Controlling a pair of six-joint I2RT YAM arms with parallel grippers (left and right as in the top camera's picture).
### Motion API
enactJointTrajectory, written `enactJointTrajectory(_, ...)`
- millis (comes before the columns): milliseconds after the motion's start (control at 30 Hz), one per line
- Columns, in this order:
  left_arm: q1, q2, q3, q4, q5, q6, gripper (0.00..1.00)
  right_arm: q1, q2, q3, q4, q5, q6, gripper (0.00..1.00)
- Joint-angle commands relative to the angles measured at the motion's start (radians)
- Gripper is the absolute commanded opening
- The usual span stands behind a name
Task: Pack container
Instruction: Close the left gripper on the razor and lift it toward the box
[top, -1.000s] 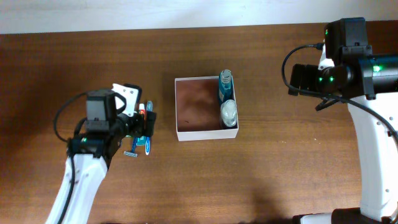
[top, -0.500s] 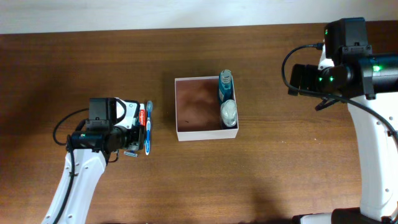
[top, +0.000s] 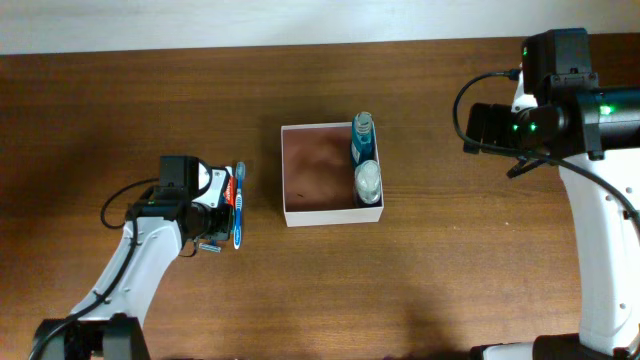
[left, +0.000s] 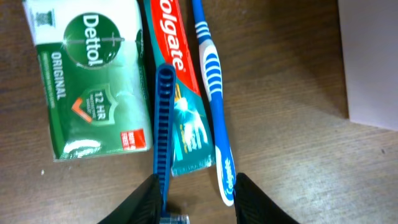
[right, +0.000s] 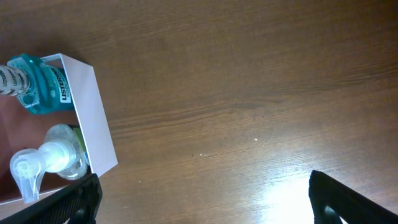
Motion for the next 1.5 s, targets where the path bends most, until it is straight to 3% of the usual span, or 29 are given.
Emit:
enactJointTrajectory(0,0.024,0.028,-0.007,0.01,-0.029,-0.003,0.38,-0.007,-0.013,0.009,0.003,0.016,0.004,0.98)
enactJointTrajectory(600,0.043,0.187,-0.007,0.061,-0.026,-0.003,0.31,-0.007,-0.013,0.009,0.003,0.016,0.004,0.98)
enactJointTrajectory(700,0.043,0.187,-0.006,0.064,-0.026,-0.003,0.21,-0.007,-0.013,0.009,0.003,0.016,0.004,0.98)
enactJointTrajectory(933,0.043,0.185,-0.004,0.062,-0.026,-0.003,0.14,-0.007,-0.013,0.009,0.003,0.016,0.004,0.98)
enactJointTrajectory(1000,0.043,0.171,0.0,0.055,-0.026,-0.003,0.09,-0.007,-0.013,0.009,0.003,0.016,0.004,0.98)
enactJointTrajectory(1467,0.037,-0.13,0.018,0.024,0.021,-0.09,0.04,-0.007,-0.013,0.009,0.003,0.016,0.004,0.98)
